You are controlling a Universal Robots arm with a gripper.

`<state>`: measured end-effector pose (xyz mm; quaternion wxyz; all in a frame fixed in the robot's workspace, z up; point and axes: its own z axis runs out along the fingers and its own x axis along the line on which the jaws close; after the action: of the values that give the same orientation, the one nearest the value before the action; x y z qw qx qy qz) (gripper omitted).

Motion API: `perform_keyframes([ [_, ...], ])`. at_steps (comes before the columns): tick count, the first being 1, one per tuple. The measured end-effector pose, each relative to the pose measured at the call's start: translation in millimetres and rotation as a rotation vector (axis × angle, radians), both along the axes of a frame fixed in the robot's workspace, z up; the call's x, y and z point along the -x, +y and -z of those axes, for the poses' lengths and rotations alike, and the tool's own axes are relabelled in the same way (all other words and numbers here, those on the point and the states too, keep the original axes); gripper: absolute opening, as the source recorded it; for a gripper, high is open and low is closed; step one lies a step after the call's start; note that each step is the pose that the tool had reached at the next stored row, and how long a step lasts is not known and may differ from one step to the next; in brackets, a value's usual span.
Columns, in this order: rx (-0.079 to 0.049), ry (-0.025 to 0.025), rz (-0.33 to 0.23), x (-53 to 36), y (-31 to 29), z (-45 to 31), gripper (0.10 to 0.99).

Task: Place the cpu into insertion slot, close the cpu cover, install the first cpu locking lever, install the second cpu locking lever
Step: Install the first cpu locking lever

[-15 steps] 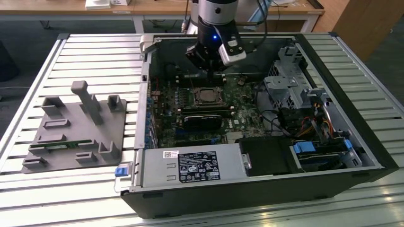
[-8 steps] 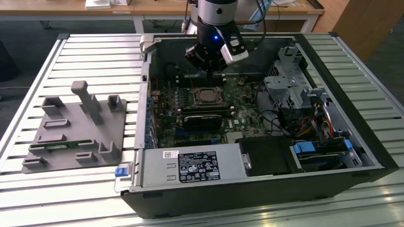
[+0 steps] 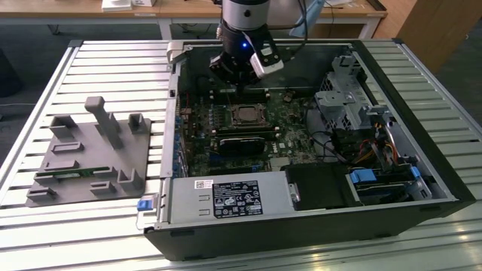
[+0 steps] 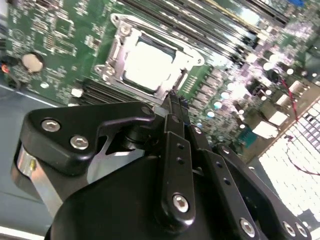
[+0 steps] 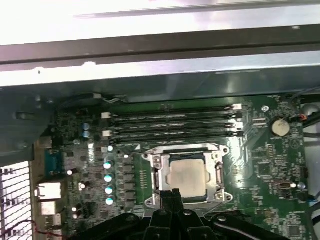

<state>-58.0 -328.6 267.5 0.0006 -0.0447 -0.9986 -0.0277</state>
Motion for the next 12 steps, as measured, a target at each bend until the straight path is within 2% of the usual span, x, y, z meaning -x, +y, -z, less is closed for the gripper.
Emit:
perform_keyframes([
  [12,0.0,-0.0003,-0.001,30.6,1.0,3.0,0.11],
])
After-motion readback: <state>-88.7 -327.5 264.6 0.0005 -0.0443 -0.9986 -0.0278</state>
